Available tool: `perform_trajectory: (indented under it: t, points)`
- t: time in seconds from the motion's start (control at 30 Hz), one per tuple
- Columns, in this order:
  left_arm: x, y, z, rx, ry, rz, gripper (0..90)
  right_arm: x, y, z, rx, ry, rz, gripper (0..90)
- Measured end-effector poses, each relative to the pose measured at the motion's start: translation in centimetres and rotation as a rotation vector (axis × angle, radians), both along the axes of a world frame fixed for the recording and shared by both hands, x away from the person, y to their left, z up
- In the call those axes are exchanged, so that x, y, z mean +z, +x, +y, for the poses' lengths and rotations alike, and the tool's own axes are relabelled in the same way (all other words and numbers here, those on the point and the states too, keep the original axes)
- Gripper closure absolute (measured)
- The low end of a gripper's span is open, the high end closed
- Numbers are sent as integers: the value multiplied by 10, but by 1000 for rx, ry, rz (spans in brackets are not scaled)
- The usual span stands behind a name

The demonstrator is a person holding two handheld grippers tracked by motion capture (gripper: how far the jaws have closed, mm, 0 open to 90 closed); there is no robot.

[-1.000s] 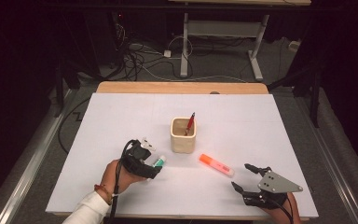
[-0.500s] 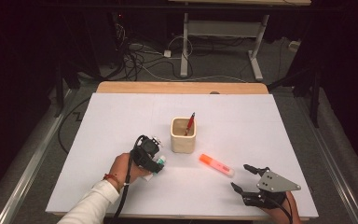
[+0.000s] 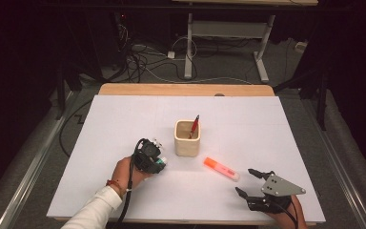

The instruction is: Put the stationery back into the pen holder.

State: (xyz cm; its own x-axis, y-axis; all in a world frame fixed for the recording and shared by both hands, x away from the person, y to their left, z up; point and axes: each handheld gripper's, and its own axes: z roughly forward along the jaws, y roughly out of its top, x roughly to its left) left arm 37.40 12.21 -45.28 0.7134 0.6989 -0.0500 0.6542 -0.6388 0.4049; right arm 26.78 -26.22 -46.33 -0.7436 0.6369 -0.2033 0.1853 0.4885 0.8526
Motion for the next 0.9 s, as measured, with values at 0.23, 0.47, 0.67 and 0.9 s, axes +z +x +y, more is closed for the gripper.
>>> perform_trajectory:
  t: [0.23, 0.47, 0.67, 0.9]
  points:
    - [1, -4, 0, -16, -2, -42, 633, 0, 0, 1, 1, -2, 1, 262]
    - [8, -9, 9, -14, -45, -121, 633, 1, 0, -2, -9, 2, -11, 262]
    - [15, -13, 19, -3, -98, -180, 634, 1, 0, -2, -18, 7, -18, 262]
    - [24, -19, 30, 1, -156, -260, 634, 0, 0, -2, -22, 7, -21, 262]
